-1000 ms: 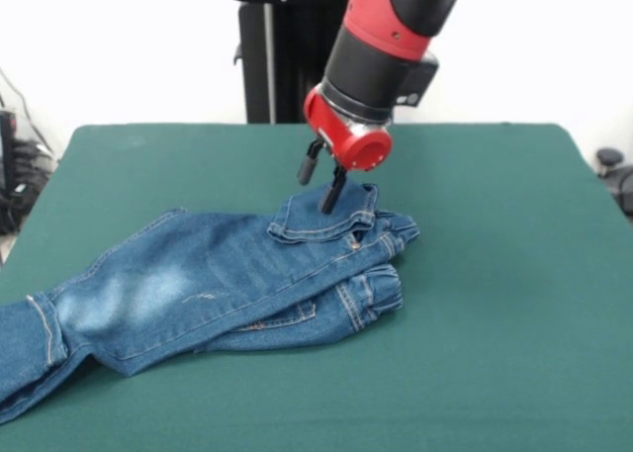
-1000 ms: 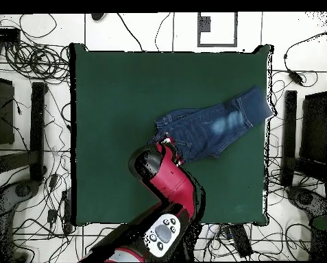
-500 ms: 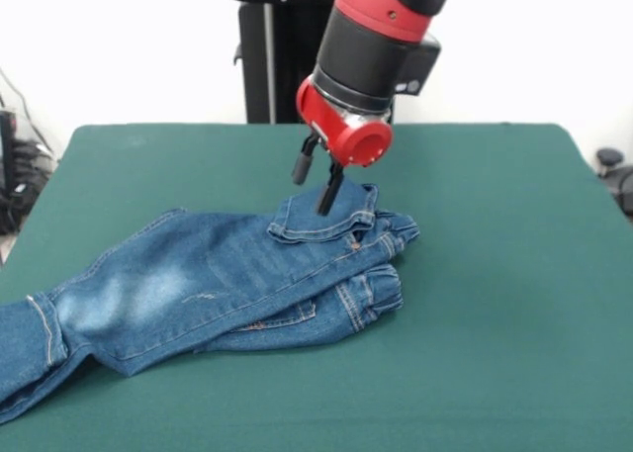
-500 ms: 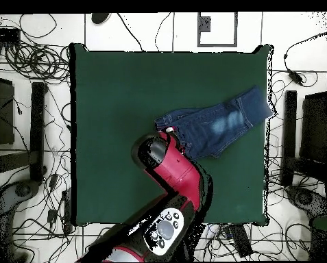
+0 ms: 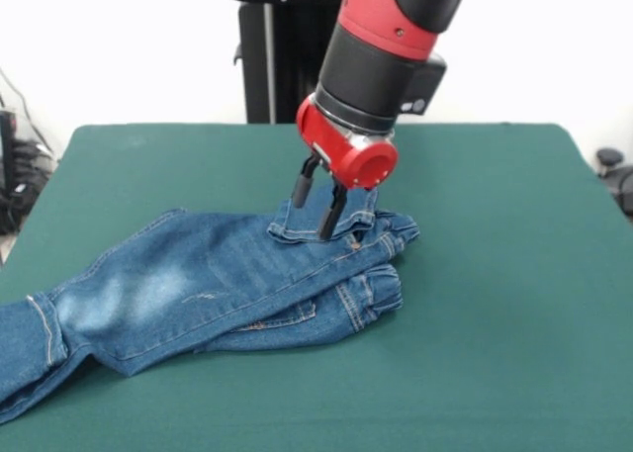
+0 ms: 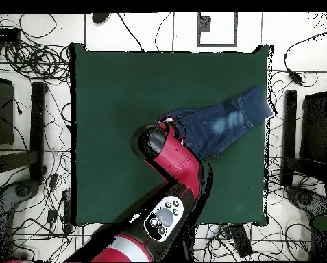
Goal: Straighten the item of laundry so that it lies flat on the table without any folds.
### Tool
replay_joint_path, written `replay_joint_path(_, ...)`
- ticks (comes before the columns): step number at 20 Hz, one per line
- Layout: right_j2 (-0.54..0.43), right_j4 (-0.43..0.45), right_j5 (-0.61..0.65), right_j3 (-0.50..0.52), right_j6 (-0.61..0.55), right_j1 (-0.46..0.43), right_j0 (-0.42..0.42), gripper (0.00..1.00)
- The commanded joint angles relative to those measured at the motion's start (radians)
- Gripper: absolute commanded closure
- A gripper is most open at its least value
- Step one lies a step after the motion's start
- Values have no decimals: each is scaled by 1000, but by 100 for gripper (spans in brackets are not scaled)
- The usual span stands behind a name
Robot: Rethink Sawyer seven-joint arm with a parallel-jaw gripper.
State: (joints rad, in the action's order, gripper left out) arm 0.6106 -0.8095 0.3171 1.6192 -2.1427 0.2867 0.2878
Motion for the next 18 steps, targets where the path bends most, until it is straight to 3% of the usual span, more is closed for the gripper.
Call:
replay_joint_path(1, -77, -19, 49, -62, -280, -42, 11, 0)
replay_joint_path(8, -44, -33, 82, -49, -345, -45, 67, 0)
replay_joint_path(18, -58, -39, 62, -37, -346, -41, 75, 0)
